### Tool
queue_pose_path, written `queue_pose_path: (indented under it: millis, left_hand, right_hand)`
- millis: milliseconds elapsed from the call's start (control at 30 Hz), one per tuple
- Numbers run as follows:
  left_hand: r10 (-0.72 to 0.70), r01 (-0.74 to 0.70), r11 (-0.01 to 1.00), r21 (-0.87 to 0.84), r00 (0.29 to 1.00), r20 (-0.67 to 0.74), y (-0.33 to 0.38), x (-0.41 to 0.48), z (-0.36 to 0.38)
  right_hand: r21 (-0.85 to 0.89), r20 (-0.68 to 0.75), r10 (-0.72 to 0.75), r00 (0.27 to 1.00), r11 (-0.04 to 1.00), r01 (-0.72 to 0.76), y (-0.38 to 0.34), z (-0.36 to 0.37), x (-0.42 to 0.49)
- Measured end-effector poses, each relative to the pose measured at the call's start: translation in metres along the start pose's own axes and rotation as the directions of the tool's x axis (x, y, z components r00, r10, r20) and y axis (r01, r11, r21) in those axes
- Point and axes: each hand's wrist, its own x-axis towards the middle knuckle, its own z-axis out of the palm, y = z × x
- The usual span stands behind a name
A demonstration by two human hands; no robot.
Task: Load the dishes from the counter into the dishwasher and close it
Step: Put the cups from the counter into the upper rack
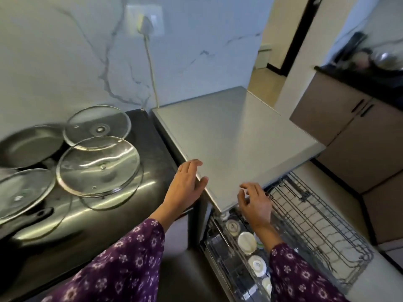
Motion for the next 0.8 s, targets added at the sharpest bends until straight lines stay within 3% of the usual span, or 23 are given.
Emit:
queue_pose_path:
  millis: [200, 400, 667, 800]
  left_hand:
    - [-0.094, 0.099, 0.995, 0.026, 0.983, -0.16, -0.033, -0.028, -0.09]
    - [-0.211, 0.244, 0.966, 0.081, 0.933, -0.293, -0.087, -0.09, -0.195]
    - [-0.348, 0.469, 0.873, 0.137, 0.793, -0.499, -0.159, -0.198, -0.322]
    - [-0.454, 0.605, 0.791, 0.091, 0.68, -0.577, -0.194, -0.252, -0.372]
  right_hand:
    - [0.236, 0.126, -0.001, 0.992, 0.971, -0.029, -0.113, 0.026, 0.047]
    - [0.368, 0.207, -0.207, 0.956, 0.922, 0.12, -0.228, 0.056, 0.065]
    - [0.494, 0.213, -0.45, 0.867, 0.815, 0.302, -0.381, 0.108, 0.065]
    - [0.525, 0.259, -0.554, 0.791, 0.768, 0.366, -0.455, 0.136, 0.06]
